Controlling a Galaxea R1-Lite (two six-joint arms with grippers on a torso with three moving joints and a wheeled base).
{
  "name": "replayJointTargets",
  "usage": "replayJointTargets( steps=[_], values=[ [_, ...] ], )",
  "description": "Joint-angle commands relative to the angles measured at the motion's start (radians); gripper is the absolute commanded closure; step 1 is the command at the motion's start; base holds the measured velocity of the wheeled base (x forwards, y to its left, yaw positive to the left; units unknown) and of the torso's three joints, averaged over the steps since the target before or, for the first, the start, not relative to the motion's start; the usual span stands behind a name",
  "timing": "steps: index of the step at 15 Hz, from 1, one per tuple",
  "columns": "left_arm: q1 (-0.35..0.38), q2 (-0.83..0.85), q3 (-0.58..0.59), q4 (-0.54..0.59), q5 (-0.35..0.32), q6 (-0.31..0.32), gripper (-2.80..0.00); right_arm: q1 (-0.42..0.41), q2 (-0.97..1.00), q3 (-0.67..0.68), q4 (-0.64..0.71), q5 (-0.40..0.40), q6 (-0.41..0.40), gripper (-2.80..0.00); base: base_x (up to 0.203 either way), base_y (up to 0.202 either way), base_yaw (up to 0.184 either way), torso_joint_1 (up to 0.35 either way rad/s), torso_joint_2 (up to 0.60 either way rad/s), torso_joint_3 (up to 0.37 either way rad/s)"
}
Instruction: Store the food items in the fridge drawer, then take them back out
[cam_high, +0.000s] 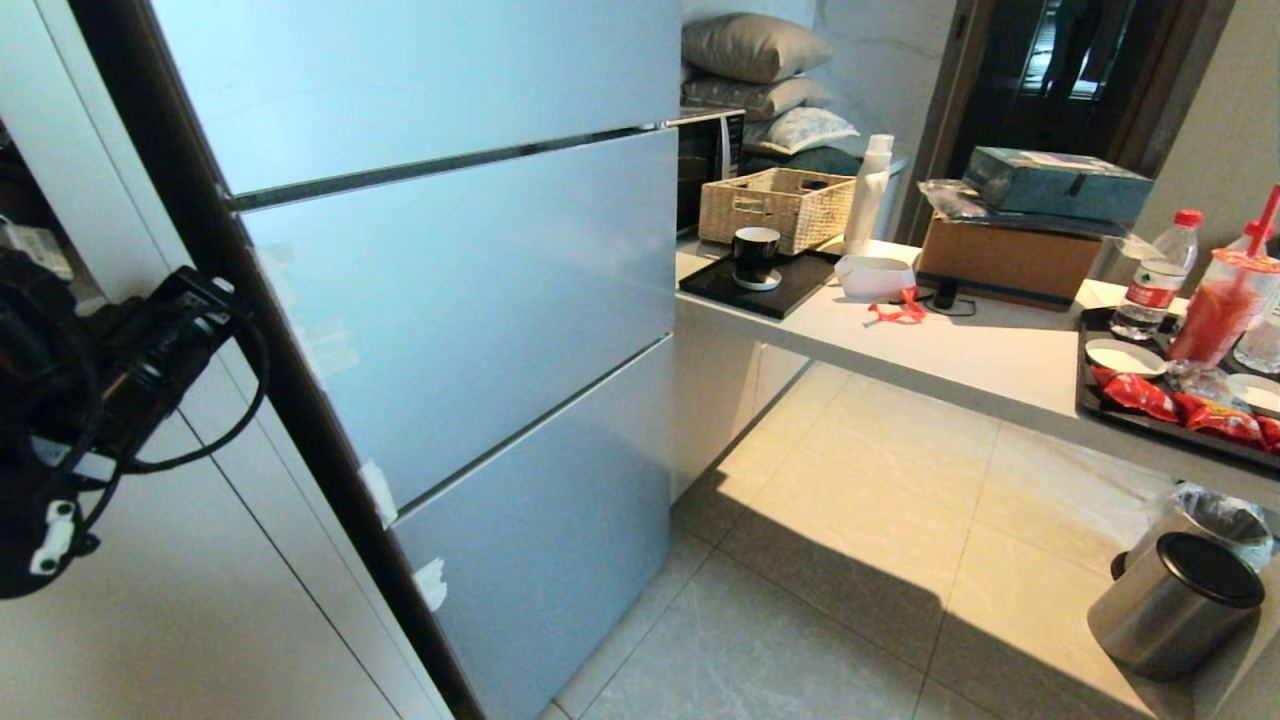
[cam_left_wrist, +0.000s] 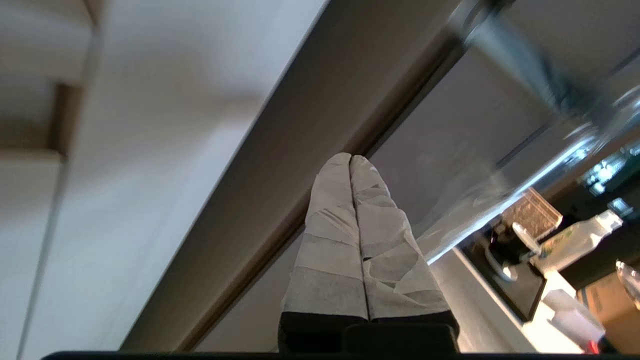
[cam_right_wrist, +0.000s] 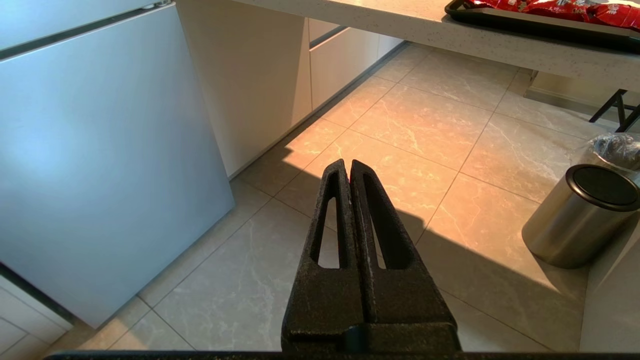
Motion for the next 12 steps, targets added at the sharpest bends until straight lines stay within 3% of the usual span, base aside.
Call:
replayJointTargets(
  steps=[1, 6, 12],
  values=[
    [-0.012, 0.038, -0.004, -0.006, -0.040, -0.008, 0.00, 0.000, 0.002, 0.000, 0.000, 0.000, 0.001, 0.00, 0.000, 0.000, 0.000, 0.000, 0.00, 0.000],
    [-0.068, 0.032, 0.016, -0.006, -0.050, -0.019, 0.00, 0.000, 0.002, 0.000, 0.000, 0.000, 0.001, 0.00, 0.000, 0.000, 0.000, 0.000, 0.00, 0.000],
    [-0.104, -0.050, 0.096, -0.008, -0.138, -0.019, 0.00, 0.000, 0.002, 0.000, 0.000, 0.000, 0.001, 0.00, 0.000, 0.000, 0.000, 0.000, 0.00, 0.000]
  ],
)
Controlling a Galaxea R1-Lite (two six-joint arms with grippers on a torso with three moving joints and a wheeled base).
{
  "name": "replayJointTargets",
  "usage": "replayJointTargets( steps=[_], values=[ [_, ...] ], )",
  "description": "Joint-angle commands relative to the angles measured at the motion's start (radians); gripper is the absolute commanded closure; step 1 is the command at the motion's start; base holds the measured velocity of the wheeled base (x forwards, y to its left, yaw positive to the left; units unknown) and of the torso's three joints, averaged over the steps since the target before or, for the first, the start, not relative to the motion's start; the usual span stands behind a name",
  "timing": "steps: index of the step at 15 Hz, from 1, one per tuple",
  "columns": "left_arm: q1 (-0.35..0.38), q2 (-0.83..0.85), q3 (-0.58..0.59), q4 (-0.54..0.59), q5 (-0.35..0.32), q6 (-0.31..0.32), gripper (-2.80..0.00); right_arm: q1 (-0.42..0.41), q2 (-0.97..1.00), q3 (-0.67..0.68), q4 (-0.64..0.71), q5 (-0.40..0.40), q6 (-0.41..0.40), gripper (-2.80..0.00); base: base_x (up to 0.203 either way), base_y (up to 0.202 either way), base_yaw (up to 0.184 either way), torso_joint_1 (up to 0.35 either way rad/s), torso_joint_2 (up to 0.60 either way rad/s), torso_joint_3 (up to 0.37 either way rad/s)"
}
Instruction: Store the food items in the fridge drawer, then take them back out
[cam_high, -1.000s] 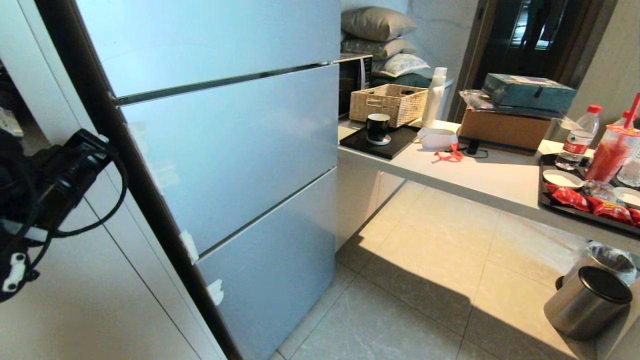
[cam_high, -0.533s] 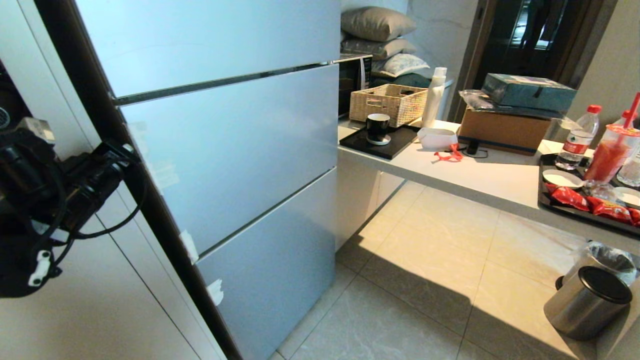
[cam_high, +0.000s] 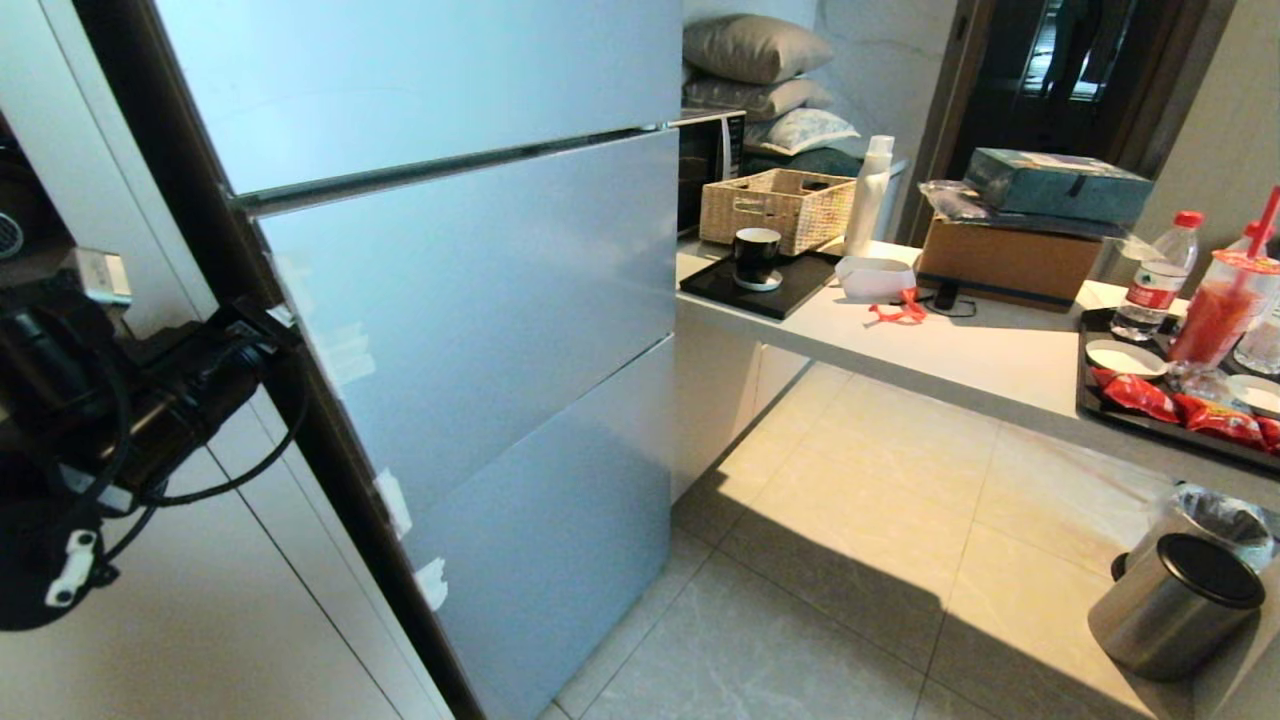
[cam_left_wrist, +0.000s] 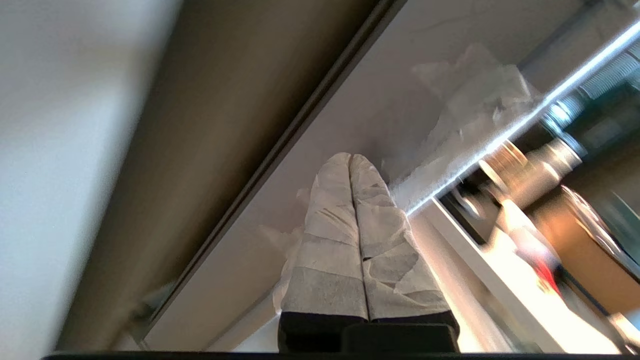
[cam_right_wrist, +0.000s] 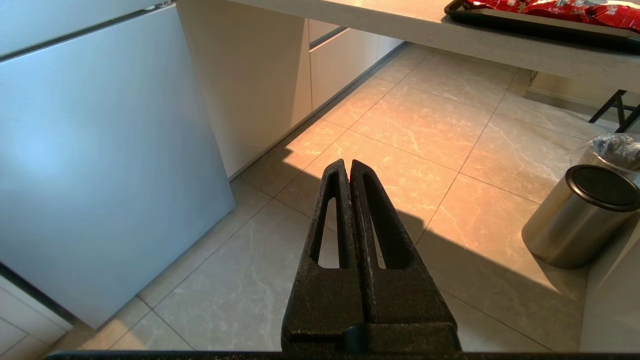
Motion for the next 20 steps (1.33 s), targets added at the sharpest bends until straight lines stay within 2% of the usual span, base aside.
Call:
replayJointTargets(
  steps=[1, 9, 13, 16, 20],
  values=[
    [-0.023, -0.044, 0.029, -0.007, -0.010, -0.003, 0.00, 0.001, 0.000, 0.000, 0.000, 0.000, 0.001, 0.00, 0.000, 0.000, 0.000, 0.000, 0.00, 0.000],
    [-0.147, -0.147, 0.151, -0.007, -0.051, 0.001, 0.00, 0.000, 0.001, 0.000, 0.000, 0.000, 0.003, 0.00, 0.000, 0.000, 0.000, 0.000, 0.00, 0.000],
    [-0.322, -0.252, 0.253, -0.006, -0.062, 0.008, 0.00, 0.001, 0.001, 0.000, 0.000, 0.000, 0.003, 0.00, 0.000, 0.000, 0.000, 0.000, 0.00, 0.000],
    [-0.412, -0.299, 0.271, -0.006, -0.065, 0.008, 0.00, 0.000, 0.001, 0.000, 0.000, 0.000, 0.004, 0.00, 0.000, 0.000, 0.000, 0.000, 0.00, 0.000],
    [-0.442, -0.295, 0.263, -0.006, -0.060, 0.012, 0.00, 0.000, 0.000, 0.000, 0.000, 0.000, 0.003, 0.00, 0.000, 0.000, 0.000, 0.000, 0.00, 0.000]
  ],
)
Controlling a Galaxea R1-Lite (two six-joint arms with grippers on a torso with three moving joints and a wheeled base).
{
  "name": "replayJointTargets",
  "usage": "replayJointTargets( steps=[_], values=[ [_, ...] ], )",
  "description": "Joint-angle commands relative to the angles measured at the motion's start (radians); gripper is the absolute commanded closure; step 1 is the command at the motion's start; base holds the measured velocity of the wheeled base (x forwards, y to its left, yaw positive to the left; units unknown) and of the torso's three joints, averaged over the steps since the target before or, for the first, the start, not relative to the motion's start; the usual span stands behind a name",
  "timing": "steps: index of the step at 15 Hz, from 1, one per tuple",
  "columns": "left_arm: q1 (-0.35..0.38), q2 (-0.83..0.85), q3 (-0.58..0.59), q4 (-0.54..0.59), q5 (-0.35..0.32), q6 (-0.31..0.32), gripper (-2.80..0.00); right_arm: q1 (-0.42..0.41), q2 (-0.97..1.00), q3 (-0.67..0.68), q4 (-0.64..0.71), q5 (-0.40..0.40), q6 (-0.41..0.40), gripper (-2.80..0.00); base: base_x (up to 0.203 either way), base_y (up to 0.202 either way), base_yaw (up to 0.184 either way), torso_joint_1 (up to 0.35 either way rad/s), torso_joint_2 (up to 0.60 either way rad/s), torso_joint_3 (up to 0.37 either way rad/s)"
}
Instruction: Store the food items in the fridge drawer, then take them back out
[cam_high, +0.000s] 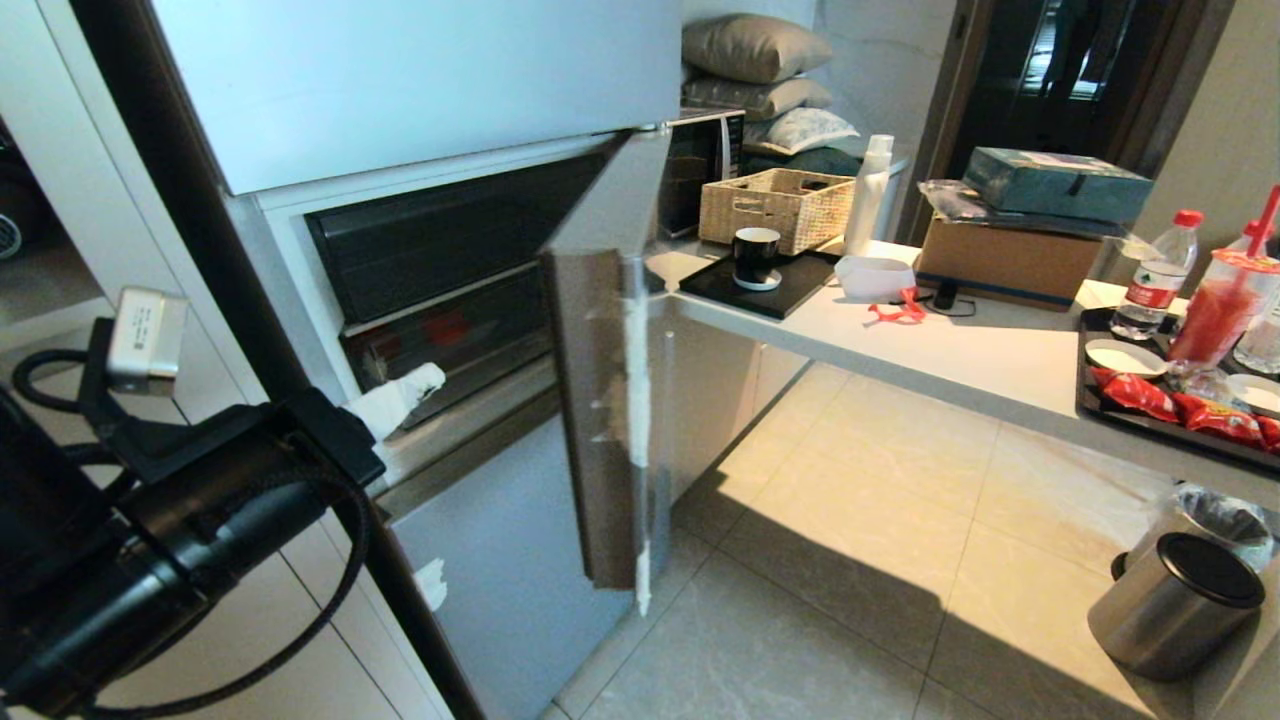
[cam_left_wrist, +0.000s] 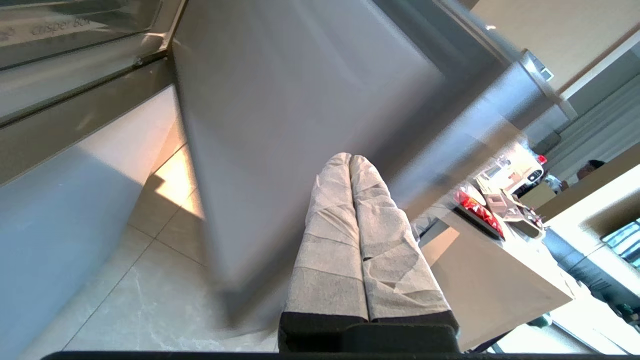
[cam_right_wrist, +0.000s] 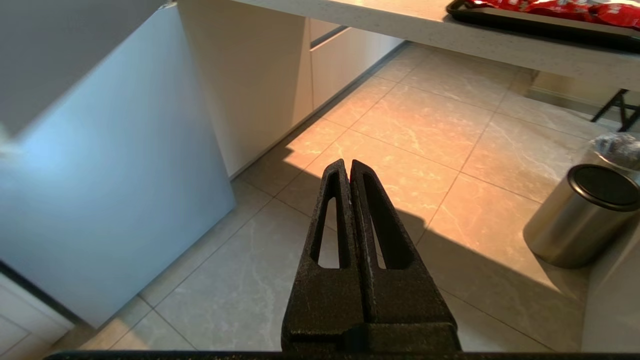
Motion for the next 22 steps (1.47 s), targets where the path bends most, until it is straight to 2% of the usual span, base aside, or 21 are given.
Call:
replayJointTargets(
  steps=[1, 2, 3, 4, 6, 7, 9, 10, 11, 13, 15, 17, 18, 20, 22],
  values=[
    [-0.004, -0.009, -0.001, -0.005, 0.011, 0.012, 0.00, 0.000, 0.000, 0.000, 0.000, 0.000, 0.000, 0.00, 0.000, 0.000, 0.000, 0.000, 0.00, 0.000],
    [0.003, -0.023, 0.000, -0.004, 0.031, 0.066, 0.00, 0.000, 0.001, 0.000, 0.000, 0.000, -0.001, 0.00, 0.000, 0.000, 0.000, 0.000, 0.00, 0.000],
    [0.014, -0.051, 0.000, 0.001, 0.061, 0.146, 0.00, 0.001, 0.002, 0.000, 0.000, 0.001, -0.003, 0.00, 0.000, 0.000, 0.000, 0.000, 0.00, 0.000],
    [0.022, -0.088, 0.000, 0.008, 0.090, 0.255, 0.00, 0.000, 0.002, 0.000, 0.000, 0.001, -0.003, 0.00, 0.000, 0.000, 0.000, 0.000, 0.00, 0.000],
    [0.032, -0.193, -0.003, 0.047, 0.110, 0.412, 0.00, 0.000, 0.000, 0.000, 0.000, 0.001, -0.003, 0.00, 0.000, 0.000, 0.000, 0.000, 0.00, 0.000],
    [0.035, -0.274, -0.006, 0.092, 0.116, 0.464, 0.00, 0.000, 0.001, 0.000, 0.000, 0.001, -0.003, 0.00, 0.000, 0.000, 0.000, 0.000, 0.00, 0.000],
    [0.053, -0.457, -0.012, 0.259, 0.164, 0.508, 0.00, 0.000, 0.000, 0.000, 0.000, 0.001, -0.003, 0.00, 0.000, 0.000, 0.000, 0.000, 0.00, 0.000],
    [0.096, -0.551, -0.006, 0.355, 0.207, 0.518, 0.00, 0.000, 0.001, 0.000, 0.000, 0.000, -0.003, 0.00, 0.000, 0.000, 0.000, 0.000, 0.00, 0.000],
    [0.173, -0.617, 0.012, 0.422, 0.231, 0.519, 0.00, 0.000, 0.001, 0.000, 0.000, 0.001, -0.003, 0.00, 0.000, 0.000, 0.000, 0.000, 0.00, 0.000],
    [0.373, -0.772, 0.089, 0.548, 0.252, 0.521, 0.00, 0.000, 0.000, 0.000, 0.000, 0.001, -0.003, 0.00, 0.000, 0.000, 0.000, 0.000, 0.00, 0.000],
    [0.456, -0.950, 0.191, 0.721, 0.201, 0.526, 0.00, 0.000, 0.000, 0.000, 0.000, 0.001, -0.003, 0.00, 0.000, 0.000, 0.000, 0.000, 0.00, 0.000],
    [0.492, -1.065, 0.289, 0.952, 0.092, 0.539, 0.00, 0.001, 0.000, 0.000, 0.000, 0.001, -0.003, 0.00, 0.000, 0.000, 0.000, 0.000, 0.00, 0.000],
    [0.502, -1.085, 0.351, 1.025, 0.064, 0.561, 0.00, 0.001, 0.000, 0.000, 0.000, 0.001, -0.003, 0.00, 0.000, 0.000, 0.000, 0.000, 0.00, 0.000],
    [0.508, -1.090, 0.416, 1.031, 0.056, 0.611, 0.00, 0.000, 0.001, 0.000, 0.000, 0.001, -0.001, 0.00, 0.000, 0.000, 0.000, 0.000, 0.00, 0.000],
    [0.510, -1.092, 0.412, 1.056, 0.021, 0.656, 0.00, 0.001, 0.000, 0.000, 0.000, 0.001, -0.001, 0.00, 0.000, 0.000, 0.000, 0.000, 0.00, 0.000]
  ],
)
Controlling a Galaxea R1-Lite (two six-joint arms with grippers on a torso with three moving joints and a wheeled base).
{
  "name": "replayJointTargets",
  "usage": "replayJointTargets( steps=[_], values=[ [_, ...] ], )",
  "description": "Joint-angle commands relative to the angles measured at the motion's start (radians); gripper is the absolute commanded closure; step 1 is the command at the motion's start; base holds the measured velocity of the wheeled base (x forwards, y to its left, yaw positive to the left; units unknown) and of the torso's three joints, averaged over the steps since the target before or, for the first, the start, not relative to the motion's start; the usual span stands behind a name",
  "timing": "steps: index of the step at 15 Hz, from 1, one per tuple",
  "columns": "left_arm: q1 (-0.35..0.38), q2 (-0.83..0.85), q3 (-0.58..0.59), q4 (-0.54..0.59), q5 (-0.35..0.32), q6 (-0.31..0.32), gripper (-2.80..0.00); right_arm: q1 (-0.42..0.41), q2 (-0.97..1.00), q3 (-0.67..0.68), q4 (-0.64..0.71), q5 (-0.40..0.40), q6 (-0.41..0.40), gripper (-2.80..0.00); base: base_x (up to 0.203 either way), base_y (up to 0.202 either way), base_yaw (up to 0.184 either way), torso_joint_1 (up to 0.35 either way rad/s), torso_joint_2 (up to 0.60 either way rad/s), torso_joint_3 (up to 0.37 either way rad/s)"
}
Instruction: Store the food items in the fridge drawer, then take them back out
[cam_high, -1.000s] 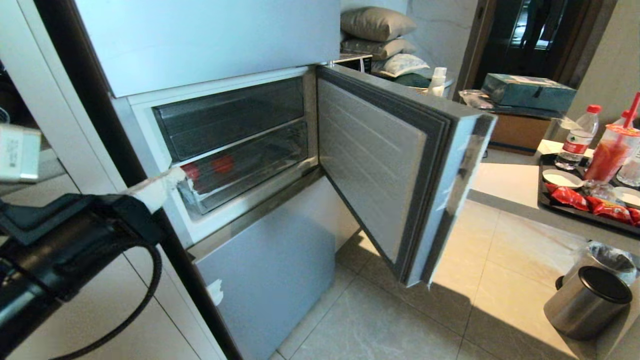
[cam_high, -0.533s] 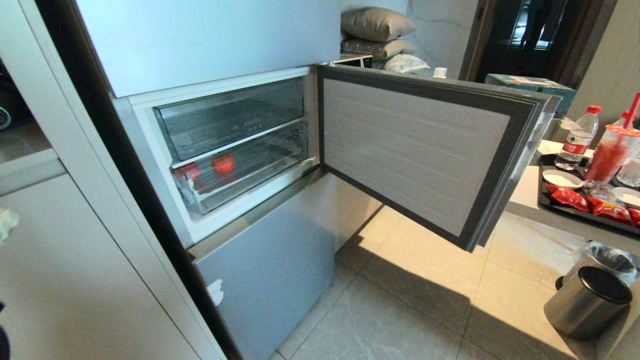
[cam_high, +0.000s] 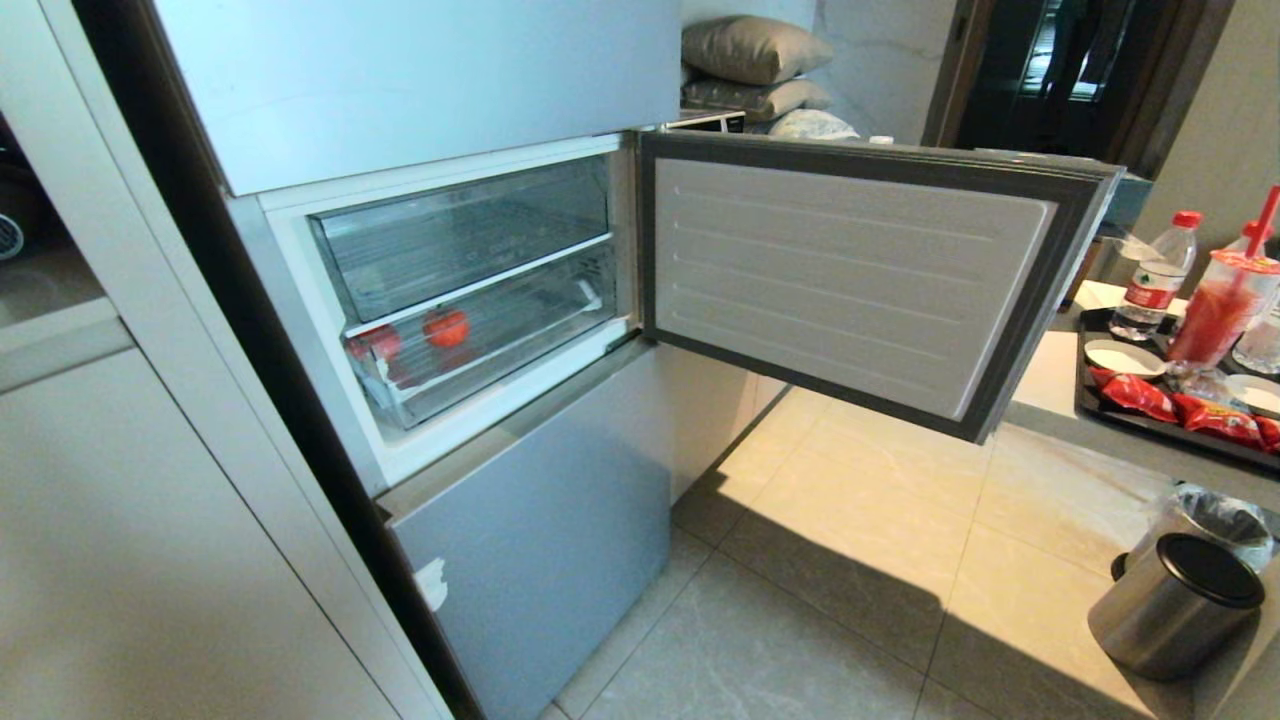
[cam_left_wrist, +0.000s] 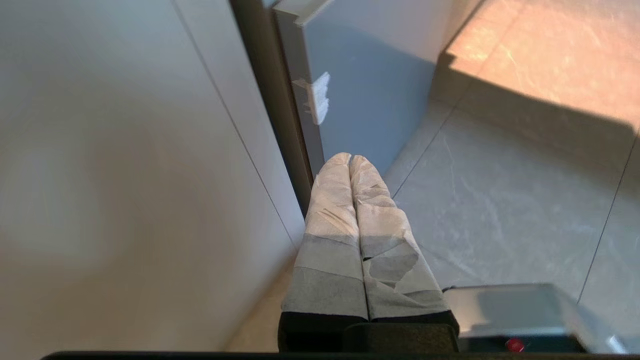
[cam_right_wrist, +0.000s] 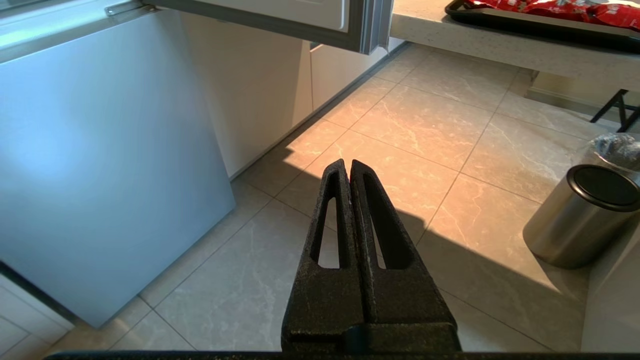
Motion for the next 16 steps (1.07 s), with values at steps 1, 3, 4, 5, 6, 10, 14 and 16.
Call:
replayJointTargets(
  steps=[1, 3, 4, 5, 6, 10, 14, 16],
  values=[
    [-0.013, -0.025, 0.010, 0.038, -0.068, 0.049, 0.00, 0.000, 0.000, 0.000, 0.000, 0.000, -0.001, 0.00, 0.000, 0.000, 0.000, 0.000, 0.00, 0.000],
    [-0.090, -0.062, 0.008, 0.055, -0.064, 0.053, 0.00, 0.000, 0.000, 0.000, 0.000, -0.001, -0.001, 0.00, 0.000, 0.000, 0.000, 0.000, 0.00, 0.000],
    [-0.113, -0.094, 0.007, 0.057, -0.061, 0.051, 0.00, 0.000, 0.002, 0.000, 0.000, 0.000, -0.001, 0.00, 0.000, 0.000, 0.000, 0.000, 0.00, 0.000],
    [-0.105, -0.160, 0.006, 0.061, -0.058, 0.050, 0.00, 0.000, 0.001, 0.000, 0.000, -0.001, 0.000, 0.00, 0.000, 0.000, 0.000, 0.000, 0.00, 0.000],
    [-0.097, -0.236, 0.006, 0.061, -0.054, 0.053, 0.00, 0.000, 0.000, 0.000, 0.000, -0.001, 0.000, 0.00, 0.000, 0.000, 0.000, 0.000, 0.00, 0.000],
    [-0.080, -0.307, 0.009, 0.054, -0.024, -0.025, 0.00, 0.000, 0.000, 0.000, 0.000, -0.001, 0.002, 0.00, 0.000, 0.000, 0.000, 0.000, 0.00, 0.000],
    [-0.079, -0.307, 0.010, 0.051, 0.008, -0.120, 0.00, 0.000, 0.001, 0.000, 0.000, -0.001, 0.004, 0.00, 0.000, -0.001, 0.031, -0.001, 0.00, 0.001],
    [-0.079, -0.307, 0.010, 0.051, 0.008, -0.120, 0.00, 0.000, 0.000, 0.000, 0.000, -0.001, 0.004, 0.00, 0.000, -0.009, 0.176, 0.003, 0.01, 0.006]
  ],
)
